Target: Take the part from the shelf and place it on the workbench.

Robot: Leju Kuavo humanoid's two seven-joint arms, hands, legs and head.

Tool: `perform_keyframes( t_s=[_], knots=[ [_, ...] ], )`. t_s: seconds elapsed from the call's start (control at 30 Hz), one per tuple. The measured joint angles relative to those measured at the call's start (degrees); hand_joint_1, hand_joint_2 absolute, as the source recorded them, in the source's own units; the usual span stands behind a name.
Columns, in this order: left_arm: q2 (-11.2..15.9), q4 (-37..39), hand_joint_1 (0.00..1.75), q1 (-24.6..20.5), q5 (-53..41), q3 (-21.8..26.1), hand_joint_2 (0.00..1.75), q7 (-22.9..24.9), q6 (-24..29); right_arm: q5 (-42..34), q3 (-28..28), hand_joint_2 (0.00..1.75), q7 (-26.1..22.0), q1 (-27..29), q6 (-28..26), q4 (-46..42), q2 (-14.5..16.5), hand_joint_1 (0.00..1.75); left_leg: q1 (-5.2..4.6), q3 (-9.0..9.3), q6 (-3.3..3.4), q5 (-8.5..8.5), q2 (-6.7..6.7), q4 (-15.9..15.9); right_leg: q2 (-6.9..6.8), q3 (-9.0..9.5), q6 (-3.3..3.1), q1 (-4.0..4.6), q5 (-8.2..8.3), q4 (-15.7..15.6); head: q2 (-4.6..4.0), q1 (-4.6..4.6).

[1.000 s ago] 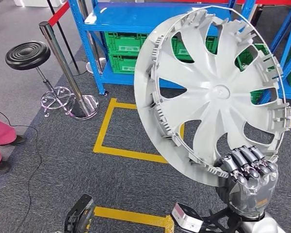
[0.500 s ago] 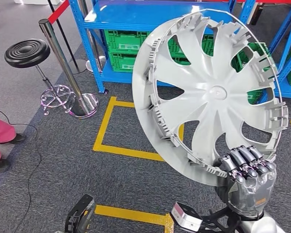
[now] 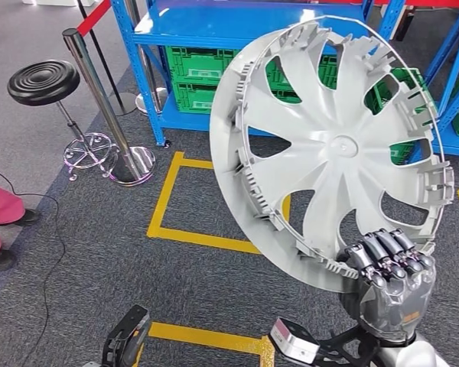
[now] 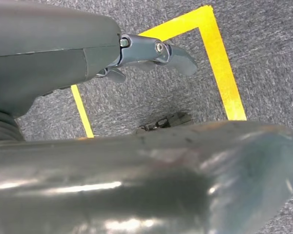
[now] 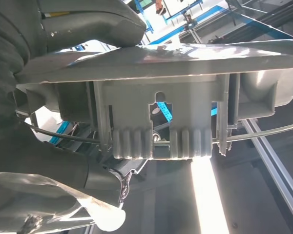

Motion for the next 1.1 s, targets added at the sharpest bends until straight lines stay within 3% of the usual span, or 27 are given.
perform_keyframes(
  t_s=[0.23, 0.37, 0.43, 0.5, 0.53, 0.57, 0.6, 0.67, 0.73, 0.77, 0.87, 0.93, 1.0, 1.03, 1.07, 1.1],
  knots=[
    [-0.01, 0.04, 0.0, -0.11, -1.01, 0.67, 0.0, 0.15, -0.71, -0.02, 0.01, 1.75, 0.03, 0.03, 0.0, -0.02, 0.04, 1.75, -0.12, -0.42, 0.59, -0.29, -0.05, 0.69, -0.01, -0.09, 0.43, -0.15, 0.14, 0.0, 0.0, -0.02],
    [-0.17, 0.1, 0.0, -0.19, -1.7, 1.09, 0.0, 0.17, -1.1, 0.01, -0.02, 1.75, 0.02, 0.09, -0.01, -0.31, 0.07, 1.75, 0.13, -0.2, 1.32, 0.15, 0.26, -0.19, 0.13, -0.53, 1.21, -0.21, -0.35, 0.27, 0.0, 0.04],
    [-0.36, 0.15, 0.0, -0.36, -1.99, 1.39, 0.0, 0.16, -1.39, 0.03, -0.11, 1.75, 0.02, 0.16, -0.01, -0.5, 0.09, 1.75, 0.49, -0.06, 1.66, 0.63, 0.74, -1.04, 0.2, -2.47, 1.68, -0.27, -3.2, 4.17, 0.0, 0.2],
    [-0.59, 0.26, 0.0, -0.54, -2.13, 1.63, 0.0, 0.13, -1.62, 0.06, -0.2, 1.75, -0.01, 0.29, -0.01, -0.55, 0.11, 1.75, 0.52, -0.3, 1.73, 0.76, 1.26, -1.1, 0.21, -5.73, 2.2, -0.5, -7.17, 11.63, 0.0, 0.28],
    [-0.72, 0.35, 0.0, -0.58, -2.19, 1.7, 0.0, 0.11, -1.72, 0.07, -0.24, 1.75, -0.02, 0.42, -0.01, -0.56, 0.12, 1.75, 0.56, -0.44, 1.66, 0.81, 1.57, -1.07, 0.19, -6.96, 2.46, -0.66, -8.24, 14.58, 0.0, 0.27],
    [-0.86, 0.44, 0.0, -0.62, -2.28, 1.78, 0.0, 0.09, -1.82, 0.07, -0.26, 1.75, -0.02, 0.57, -0.01, -0.57, 0.11, 1.75, 0.63, -0.57, 1.55, 0.88, 1.91, -1.01, 0.14, -7.2, 2.7, -0.8, -8.15, 15.46, 0.0, 0.27],
    [-0.99, 0.54, 0.0, -0.67, -2.42, 1.86, 0.0, 0.03, -1.96, 0.07, -0.29, 1.75, -0.01, 0.72, -0.02, -0.58, 0.11, 1.75, 0.74, -0.73, 1.4, 0.94, 2.24, -0.88, 0.01, -6.33, 2.92, -0.97, -7.02, 14.05, 0.0, 0.28],
    [-1.25, 0.76, 0.0, -0.87, -2.66, 2.04, 0.0, -0.18, -2.34, 0.07, -0.39, 1.75, -0.01, 0.91, -0.01, -0.71, 0.12, 1.75, 0.97, -1.06, 0.84, 0.92, 2.89, -0.28, -1.28, -2.07, 3.33, -1.26, -3.72, 6.32, 0.0, 0.31],
    [-1.35, 1.02, 0.0, -1.05, -2.77, 2.28, 0.0, -0.48, -2.7, 0.07, -0.57, 1.75, -0.01, 1.0, -0.01, -0.9, 0.13, 1.75, 0.97, -1.21, -0.02, 0.74, 3.42, 0.43, -2.46, 0.79, 2.84, -1.27, -2.07, 0.75, 0.0, 0.23],
    [-1.38, 1.12, 0.0, -1.1, -2.8, 2.37, 0.0, -0.6, -2.81, 0.07, -0.67, 1.75, -0.01, 1.05, -0.01, -0.97, 0.14, 1.75, 0.92, -1.13, -0.48, 0.74, 3.71, 0.57, -2.57, 0.99, 2.32, -1.14, -2.06, 0.11, 0.0, 0.2],
    [-1.64, 1.3, 0.0, -1.16, -2.95, 2.56, 0.0, -0.77, -2.95, 0.07, -0.9, 1.75, -0.04, 1.26, 0.0, -1.22, 0.12, 1.75, 1.27, -0.93, -1.61, 0.54, 4.25, 0.7, -1.11, 0.7, 0.63, -0.99, -1.2, 0.18, 0.0, 0.09],
    [-1.76, 1.47, 0.0, -1.19, -3.29, 2.77, 0.0, -0.81, -3.16, 0.07, -1.13, 1.75, -0.27, 1.36, -0.01, -1.4, 0.11, 1.75, 1.51, -2.24, -2.06, -2.7, 2.58, 4.41, -0.14, 0.52, -0.23, -1.09, -0.35, 0.05, 0.0, -0.04],
    [-1.88, 1.82, 0.0, -1.21, -3.77, 2.94, 0.0, -0.86, -3.52, 0.07, -1.52, 1.75, -0.73, 1.59, -0.02, -1.5, 0.11, 1.75, 1.54, -4.85, -2.22, -7.63, 0.68, 12.23, 0.92, 0.0, -0.6, -0.99, 0.22, 0.13, 0.0, -0.15],
    [-1.97, 2.06, 0.0, -1.21, -4.06, 3.02, 0.0, -0.88, -3.71, 0.07, -1.76, 1.75, -1.02, 1.81, -0.01, -1.53, 0.11, 1.75, 1.49, -5.87, -2.17, -9.21, 0.32, 15.64, 1.52, -0.28, -0.66, -0.89, 0.41, 0.17, 0.0, -0.17],
    [-2.08, 2.31, 0.0, -1.21, -4.34, 3.09, 0.0, -0.92, -3.87, 0.07, -2.0, 1.75, -1.35, 2.06, -0.01, -1.57, 0.11, 1.75, 1.42, -6.03, -2.01, -9.66, 0.16, 17.21, 2.18, -0.49, -0.66, -0.77, 0.58, 0.2, 0.0, -0.16],
    [-2.21, 2.53, 0.0, -1.24, -4.6, 3.19, 0.0, -0.95, -4.03, 0.07, -2.24, 1.75, -1.63, 2.31, 0.0, -1.65, 0.11, 1.75, 1.34, -5.14, -1.72, -9.0, 0.02, 16.43, 2.88, -0.63, -0.63, -0.65, 0.72, 0.22, 0.0, -0.16]
  ],
)
